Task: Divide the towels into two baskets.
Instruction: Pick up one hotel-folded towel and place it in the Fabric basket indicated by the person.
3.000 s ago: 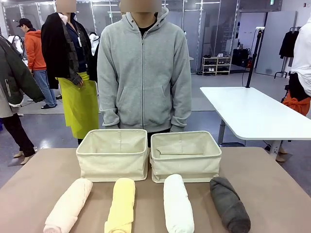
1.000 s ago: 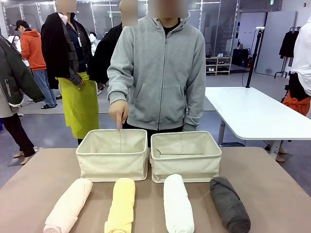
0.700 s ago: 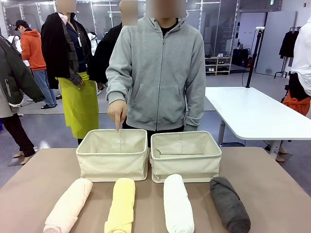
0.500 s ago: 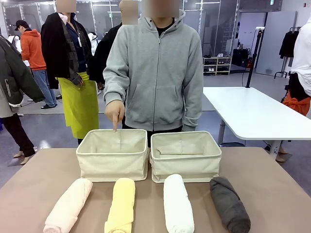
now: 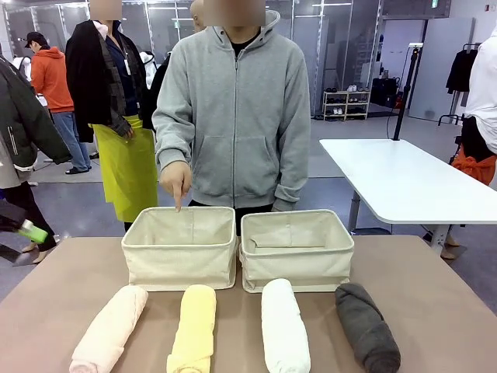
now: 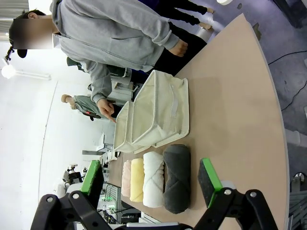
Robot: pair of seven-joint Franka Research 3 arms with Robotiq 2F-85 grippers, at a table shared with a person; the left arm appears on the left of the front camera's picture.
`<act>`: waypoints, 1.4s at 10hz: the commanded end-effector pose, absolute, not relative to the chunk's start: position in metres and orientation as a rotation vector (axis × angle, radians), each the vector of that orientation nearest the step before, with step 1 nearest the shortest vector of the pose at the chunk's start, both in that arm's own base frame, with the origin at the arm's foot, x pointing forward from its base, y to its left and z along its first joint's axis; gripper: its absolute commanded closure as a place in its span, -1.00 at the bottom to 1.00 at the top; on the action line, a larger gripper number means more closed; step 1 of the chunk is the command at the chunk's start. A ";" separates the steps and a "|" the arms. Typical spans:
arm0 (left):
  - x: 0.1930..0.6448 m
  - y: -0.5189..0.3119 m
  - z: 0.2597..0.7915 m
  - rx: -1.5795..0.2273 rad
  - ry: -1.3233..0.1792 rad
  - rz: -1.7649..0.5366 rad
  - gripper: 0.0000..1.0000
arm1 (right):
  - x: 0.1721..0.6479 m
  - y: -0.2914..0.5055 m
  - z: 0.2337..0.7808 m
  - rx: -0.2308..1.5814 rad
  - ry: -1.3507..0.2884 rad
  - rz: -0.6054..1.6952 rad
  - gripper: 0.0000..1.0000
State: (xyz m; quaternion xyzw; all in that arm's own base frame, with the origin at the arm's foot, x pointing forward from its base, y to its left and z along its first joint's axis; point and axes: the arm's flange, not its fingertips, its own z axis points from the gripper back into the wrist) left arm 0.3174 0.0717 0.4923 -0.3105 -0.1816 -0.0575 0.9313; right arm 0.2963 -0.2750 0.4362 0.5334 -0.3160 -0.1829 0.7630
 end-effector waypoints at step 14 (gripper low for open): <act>0.312 -0.033 0.398 -0.333 -0.209 -0.024 -1.00 | 0.294 -0.276 0.438 1.166 -0.695 -0.396 -1.00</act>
